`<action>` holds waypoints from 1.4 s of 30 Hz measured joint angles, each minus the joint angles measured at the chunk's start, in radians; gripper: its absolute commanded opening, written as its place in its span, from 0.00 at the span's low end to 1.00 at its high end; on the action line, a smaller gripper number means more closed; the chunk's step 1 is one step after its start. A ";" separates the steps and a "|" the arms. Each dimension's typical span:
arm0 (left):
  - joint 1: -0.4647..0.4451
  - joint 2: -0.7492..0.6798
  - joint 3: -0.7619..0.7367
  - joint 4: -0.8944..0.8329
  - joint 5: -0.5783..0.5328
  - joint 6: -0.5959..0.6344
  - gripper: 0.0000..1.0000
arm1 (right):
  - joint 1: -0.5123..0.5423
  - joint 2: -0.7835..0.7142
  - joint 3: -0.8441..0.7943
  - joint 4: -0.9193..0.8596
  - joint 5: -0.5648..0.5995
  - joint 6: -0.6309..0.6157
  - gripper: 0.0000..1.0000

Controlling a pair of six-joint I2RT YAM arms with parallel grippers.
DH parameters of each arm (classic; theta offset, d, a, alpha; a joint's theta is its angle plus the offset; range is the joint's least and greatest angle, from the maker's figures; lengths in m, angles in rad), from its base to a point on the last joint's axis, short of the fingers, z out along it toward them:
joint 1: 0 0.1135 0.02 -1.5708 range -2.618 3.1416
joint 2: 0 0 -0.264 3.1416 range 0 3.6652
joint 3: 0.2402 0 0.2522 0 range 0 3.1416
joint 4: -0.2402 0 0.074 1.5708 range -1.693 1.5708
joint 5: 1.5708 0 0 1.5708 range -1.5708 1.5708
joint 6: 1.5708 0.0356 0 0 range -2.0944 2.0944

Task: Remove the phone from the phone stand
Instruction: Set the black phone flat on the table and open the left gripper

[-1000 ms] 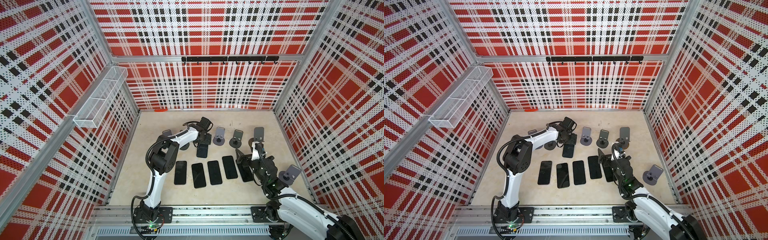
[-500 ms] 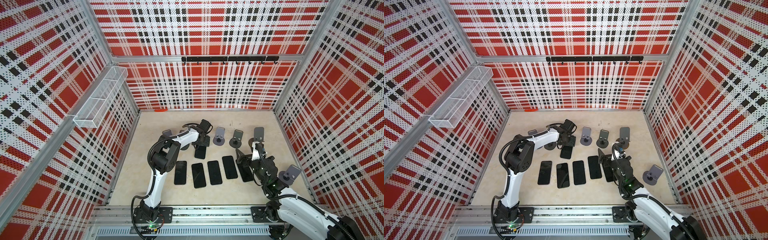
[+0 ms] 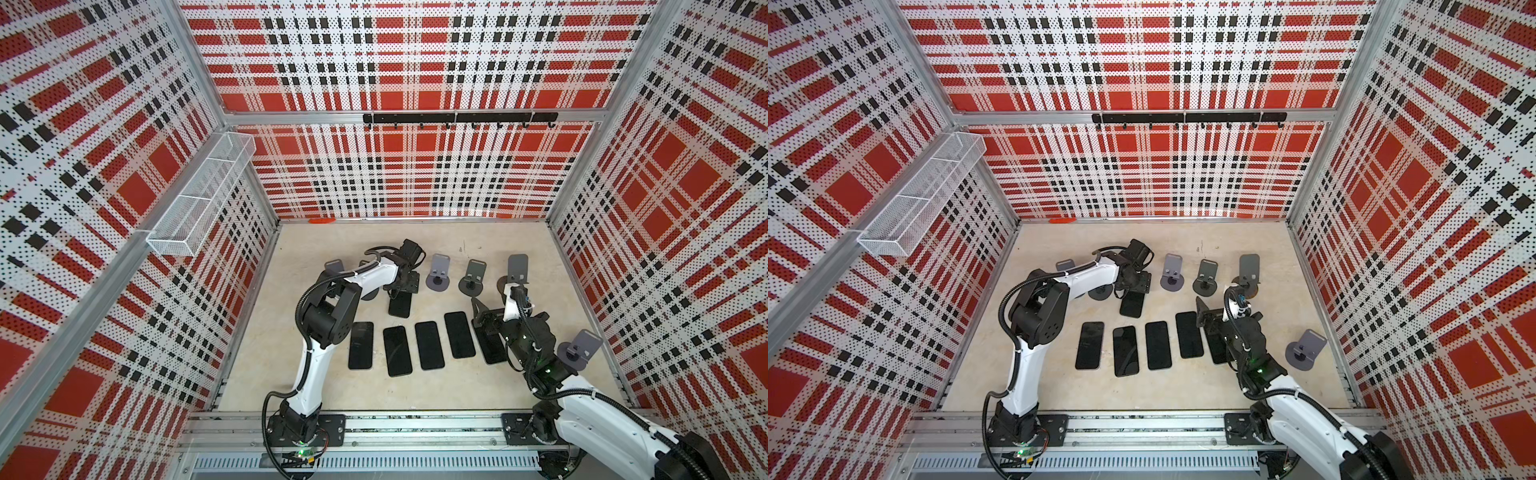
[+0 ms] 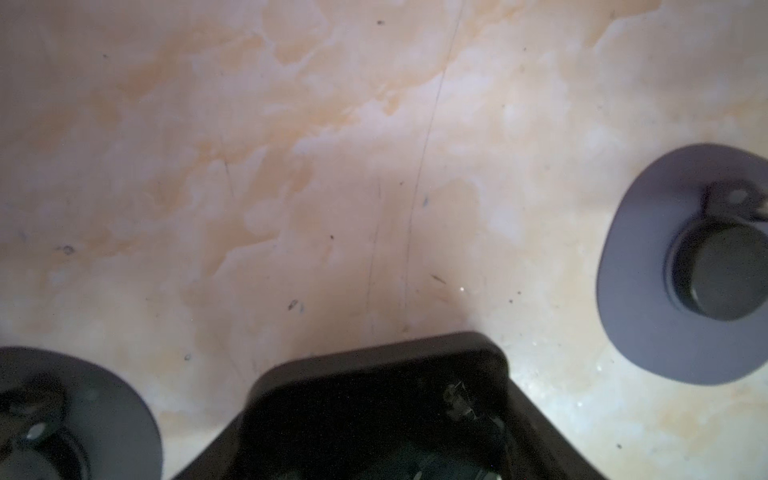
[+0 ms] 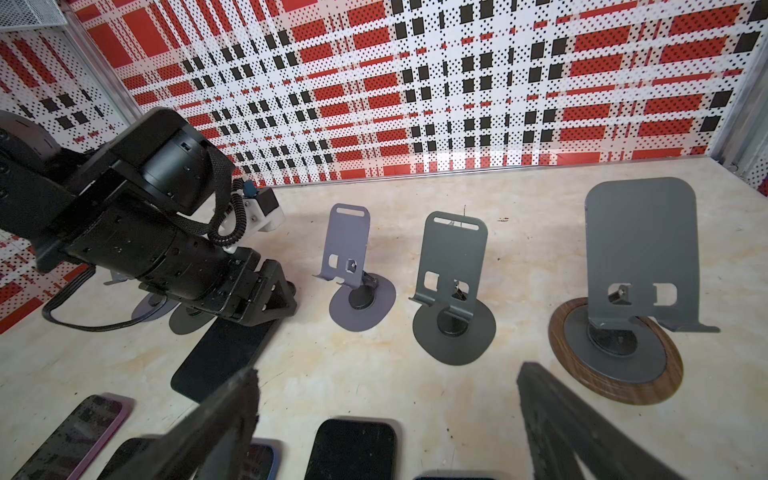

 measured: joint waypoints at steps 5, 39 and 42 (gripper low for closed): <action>0.001 0.000 -0.001 0.000 0.000 0.000 0.73 | 0.000 0.000 0.000 0.000 0.000 0.000 1.00; 0.003 0.000 -0.002 0.004 0.000 0.012 0.79 | 0.000 -0.006 0.000 -0.003 0.000 0.000 1.00; 0.003 0.000 -0.002 0.004 0.000 0.013 0.79 | 0.000 -0.006 0.000 -0.003 0.000 0.000 1.00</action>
